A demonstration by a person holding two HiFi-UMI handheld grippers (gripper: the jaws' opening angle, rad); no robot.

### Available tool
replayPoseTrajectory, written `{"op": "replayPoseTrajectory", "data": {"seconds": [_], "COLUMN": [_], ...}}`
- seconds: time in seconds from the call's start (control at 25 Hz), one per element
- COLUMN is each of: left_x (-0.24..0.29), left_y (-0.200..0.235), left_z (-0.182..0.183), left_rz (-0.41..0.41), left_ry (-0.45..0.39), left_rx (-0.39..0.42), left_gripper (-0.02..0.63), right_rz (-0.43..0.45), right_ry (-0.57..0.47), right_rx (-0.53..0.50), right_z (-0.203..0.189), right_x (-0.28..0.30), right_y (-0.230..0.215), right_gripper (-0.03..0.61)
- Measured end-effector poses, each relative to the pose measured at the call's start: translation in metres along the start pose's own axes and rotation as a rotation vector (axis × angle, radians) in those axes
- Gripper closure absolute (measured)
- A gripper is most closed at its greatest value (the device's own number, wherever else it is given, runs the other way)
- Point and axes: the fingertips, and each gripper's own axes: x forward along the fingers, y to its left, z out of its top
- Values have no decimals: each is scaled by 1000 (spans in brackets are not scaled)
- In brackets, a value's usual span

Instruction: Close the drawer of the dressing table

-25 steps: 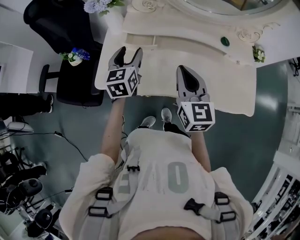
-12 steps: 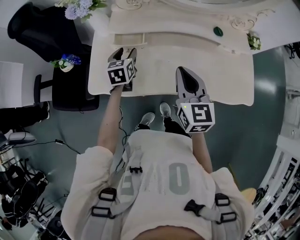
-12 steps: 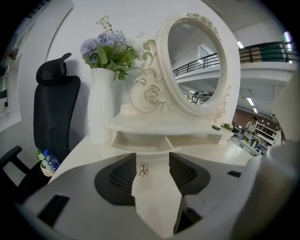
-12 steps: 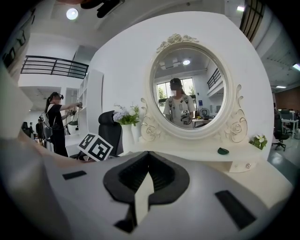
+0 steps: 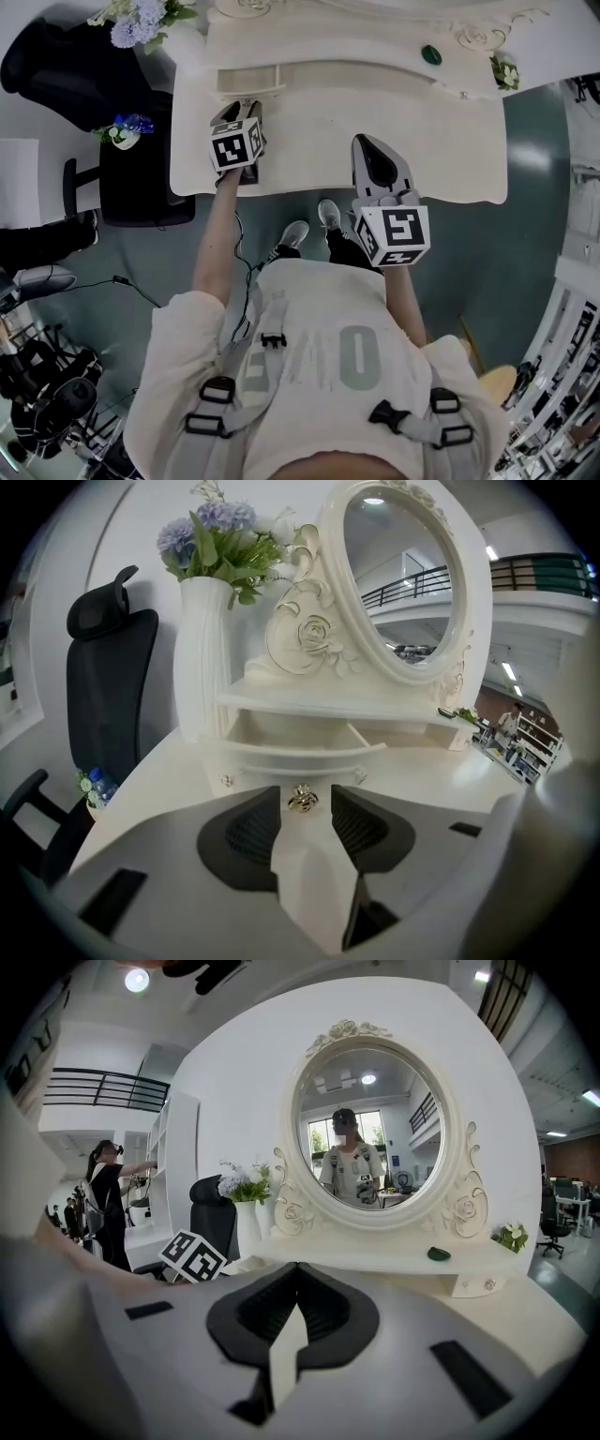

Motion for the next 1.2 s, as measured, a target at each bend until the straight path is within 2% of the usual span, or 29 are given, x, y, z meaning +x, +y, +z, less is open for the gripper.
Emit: {"op": "replayPoseTrajectory", "data": {"seconds": [0.16,0.48,1.2], "left_x": [5,6,6], "left_y": [-1,0,2], "left_z": [-7,-7,-7], "left_rz": [-4,23,18], "left_ry": [31,34,39], "left_rx": [6,49,82], "left_gripper": [446,505,509], "right_rz": [-9,-7,-17], "right_ry": [12,17,36], "right_rx": [-14,-11,-10], "right_z": [-4,-6,-9], "right_x": [1,2,-2], "right_y": [-2,-2,-2], "right_gripper": [569,569,569]}}
